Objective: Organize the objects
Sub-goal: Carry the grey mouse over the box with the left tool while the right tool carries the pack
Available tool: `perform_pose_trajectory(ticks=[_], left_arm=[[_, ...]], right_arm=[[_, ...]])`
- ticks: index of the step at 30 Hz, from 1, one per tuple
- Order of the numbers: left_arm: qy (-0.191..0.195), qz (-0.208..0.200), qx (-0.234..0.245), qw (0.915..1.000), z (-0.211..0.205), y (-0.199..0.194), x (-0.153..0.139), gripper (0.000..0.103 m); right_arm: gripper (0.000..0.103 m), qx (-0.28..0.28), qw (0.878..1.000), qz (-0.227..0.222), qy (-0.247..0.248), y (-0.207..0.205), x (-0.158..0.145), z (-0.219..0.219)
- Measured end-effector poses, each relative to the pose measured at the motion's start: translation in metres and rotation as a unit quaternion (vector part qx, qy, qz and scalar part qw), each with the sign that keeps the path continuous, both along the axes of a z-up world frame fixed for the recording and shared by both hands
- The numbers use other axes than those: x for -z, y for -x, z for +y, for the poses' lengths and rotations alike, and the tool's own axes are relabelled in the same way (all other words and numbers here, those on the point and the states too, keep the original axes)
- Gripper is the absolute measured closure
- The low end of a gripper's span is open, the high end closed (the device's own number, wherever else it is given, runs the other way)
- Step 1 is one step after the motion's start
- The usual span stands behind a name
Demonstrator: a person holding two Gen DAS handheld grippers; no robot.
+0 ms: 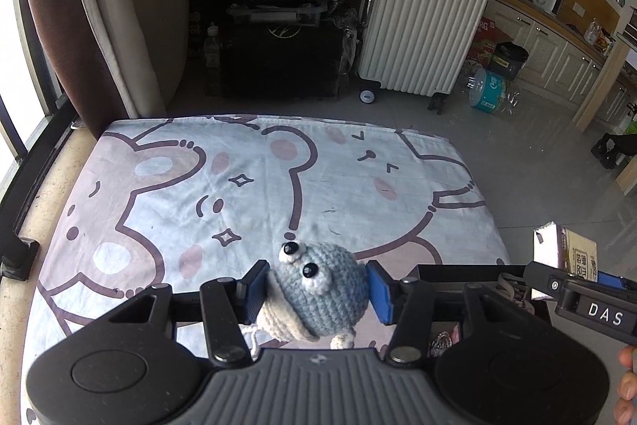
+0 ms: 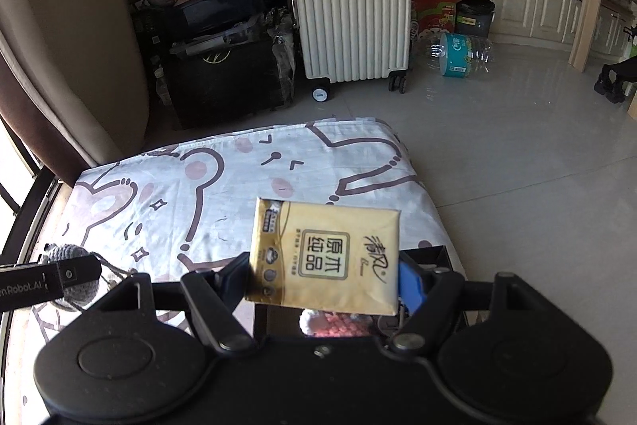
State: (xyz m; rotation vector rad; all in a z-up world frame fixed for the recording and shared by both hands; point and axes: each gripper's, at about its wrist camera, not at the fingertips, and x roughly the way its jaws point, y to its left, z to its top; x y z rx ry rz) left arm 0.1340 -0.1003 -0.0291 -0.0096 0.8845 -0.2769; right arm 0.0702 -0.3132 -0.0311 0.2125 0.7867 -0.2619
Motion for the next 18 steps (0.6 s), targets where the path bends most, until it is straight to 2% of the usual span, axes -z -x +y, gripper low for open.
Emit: perform_pose_trajectory(ticks=[7, 12, 18], left_arm=[[0.007, 0.0, 0.01, 0.9999, -0.009, 0.0, 0.001, 0.05], [0.042, -0.002, 0.026, 0.9988, -0.02, 0.0, 0.003, 0.05], [0.067, -0.003, 0.058, 0.9961, -0.044, -0.003, 0.011, 0.05]], right_arm=[[0.028, 0.003, 1.0, 0.001, -0.003, 0.002, 0.003, -0.007], [0.028, 0.011, 1.0, -0.009, -0.011, 0.003, 0.004, -0.015], [0.028, 0.039, 0.998, -0.03, -0.03, 0.005, 0.008, -0.034]])
